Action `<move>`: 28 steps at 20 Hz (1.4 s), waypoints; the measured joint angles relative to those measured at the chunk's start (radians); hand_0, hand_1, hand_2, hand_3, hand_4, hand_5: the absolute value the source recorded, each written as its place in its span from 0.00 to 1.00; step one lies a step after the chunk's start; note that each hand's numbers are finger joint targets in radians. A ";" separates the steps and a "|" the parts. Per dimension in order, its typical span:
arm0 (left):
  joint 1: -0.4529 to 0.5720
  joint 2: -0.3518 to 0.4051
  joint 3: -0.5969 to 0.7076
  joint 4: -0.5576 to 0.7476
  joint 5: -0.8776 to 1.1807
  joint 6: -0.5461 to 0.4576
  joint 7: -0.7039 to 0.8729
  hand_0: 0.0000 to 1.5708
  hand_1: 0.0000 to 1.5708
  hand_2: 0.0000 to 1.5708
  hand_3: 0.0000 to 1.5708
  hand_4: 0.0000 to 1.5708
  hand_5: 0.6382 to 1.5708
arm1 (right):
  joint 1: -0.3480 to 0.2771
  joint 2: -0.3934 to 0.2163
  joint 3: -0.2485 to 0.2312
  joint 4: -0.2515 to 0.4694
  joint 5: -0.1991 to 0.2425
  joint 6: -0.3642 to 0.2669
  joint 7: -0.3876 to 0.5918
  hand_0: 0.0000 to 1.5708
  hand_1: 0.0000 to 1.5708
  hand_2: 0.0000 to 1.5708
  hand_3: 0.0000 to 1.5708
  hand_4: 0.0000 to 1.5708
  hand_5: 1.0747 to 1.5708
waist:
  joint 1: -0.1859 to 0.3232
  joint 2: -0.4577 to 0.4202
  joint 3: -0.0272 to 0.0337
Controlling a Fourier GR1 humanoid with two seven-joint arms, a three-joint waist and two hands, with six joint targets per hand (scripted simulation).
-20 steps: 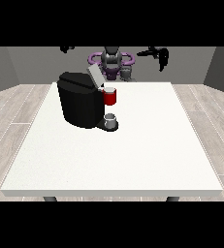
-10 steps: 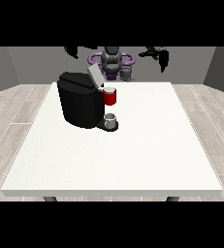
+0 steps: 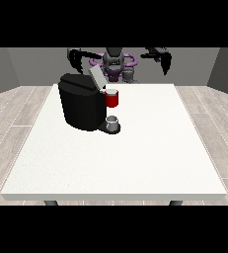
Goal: Insert the coffee pod into the coffee machine and close the lid
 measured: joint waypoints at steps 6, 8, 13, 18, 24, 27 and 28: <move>0.050 0.036 -0.004 -0.078 0.025 0.004 0.016 0.00 0.00 0.00 0.00 0.00 1.00 | -0.079 -0.005 -0.010 0.058 0.002 0.015 -0.007 0.00 0.00 0.00 0.00 0.00 1.00 | -0.022 0.054 -0.0001; 0.067 0.045 -0.009 -0.105 0.031 0.004 0.017 0.00 0.00 0.00 0.00 0.00 1.00 | -0.096 -0.004 -0.007 0.086 0.014 0.018 -0.024 0.00 0.00 0.00 0.00 0.00 1.00 | -0.022 0.068 -0.0003; 0.092 0.052 -0.022 -0.158 0.039 0.025 0.029 0.00 0.00 0.00 0.00 0.00 1.00 | -0.138 0.002 0.007 0.129 0.044 0.021 -0.052 0.00 0.00 0.00 0.00 0.00 1.00 | -0.034 0.083 -0.0015; 0.079 0.071 -0.007 -0.172 0.064 0.041 0.040 0.00 0.00 0.00 0.00 0.08 1.00 | -0.178 0.016 0.015 0.152 0.064 0.013 -0.065 0.00 0.00 0.00 0.00 0.00 1.00 | -0.050 0.102 -0.0032; 0.088 0.079 -0.027 -0.188 0.061 0.043 0.040 0.00 0.00 0.00 0.00 0.00 1.00 | -0.229 0.016 0.009 0.188 0.081 0.006 -0.082 0.00 0.00 0.00 0.00 0.00 1.00 | -0.037 0.123 -0.0047; 0.079 0.091 -0.018 -0.170 0.055 0.055 0.020 0.00 0.00 0.00 0.00 0.00 1.00 | -0.260 0.029 0.015 0.191 0.085 0.001 -0.072 0.00 0.00 0.00 0.00 0.00 1.00 | -0.044 0.133 -0.0032; 0.085 0.089 -0.021 -0.171 0.056 0.059 0.021 0.00 0.00 0.00 0.00 0.00 1.00 | -0.257 0.033 0.015 0.195 0.085 0.000 -0.082 0.00 0.00 0.00 0.00 0.00 1.00 | -0.044 0.132 -0.0027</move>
